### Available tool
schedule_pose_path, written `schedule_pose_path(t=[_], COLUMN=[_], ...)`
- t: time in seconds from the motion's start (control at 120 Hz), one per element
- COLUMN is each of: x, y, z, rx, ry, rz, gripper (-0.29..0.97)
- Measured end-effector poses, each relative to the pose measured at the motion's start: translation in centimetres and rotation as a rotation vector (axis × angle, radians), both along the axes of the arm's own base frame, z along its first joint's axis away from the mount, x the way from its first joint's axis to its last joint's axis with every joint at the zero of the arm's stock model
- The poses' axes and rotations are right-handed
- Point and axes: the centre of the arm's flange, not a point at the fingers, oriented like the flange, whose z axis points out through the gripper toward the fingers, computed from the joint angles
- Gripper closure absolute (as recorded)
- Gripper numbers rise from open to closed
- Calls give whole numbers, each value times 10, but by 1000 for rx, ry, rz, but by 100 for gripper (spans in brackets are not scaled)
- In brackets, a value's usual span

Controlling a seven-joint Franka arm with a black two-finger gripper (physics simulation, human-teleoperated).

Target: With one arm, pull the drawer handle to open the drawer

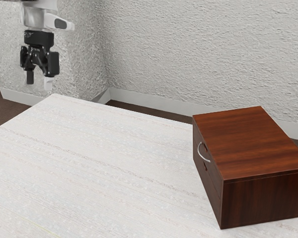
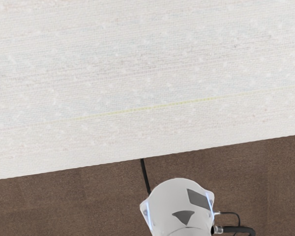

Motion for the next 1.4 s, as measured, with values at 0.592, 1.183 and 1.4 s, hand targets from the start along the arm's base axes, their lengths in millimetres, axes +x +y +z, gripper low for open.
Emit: schedule_pose_path(t=[0.592, 1.183, 1.4], x=[21, 61, 78], y=[-36, -207, -208], z=[-80, -171, -187], rx=[-159, -348, -324], ry=[-260, -493, -550], rz=[-589, -1676, -1844], gripper=[0, 2, 23])
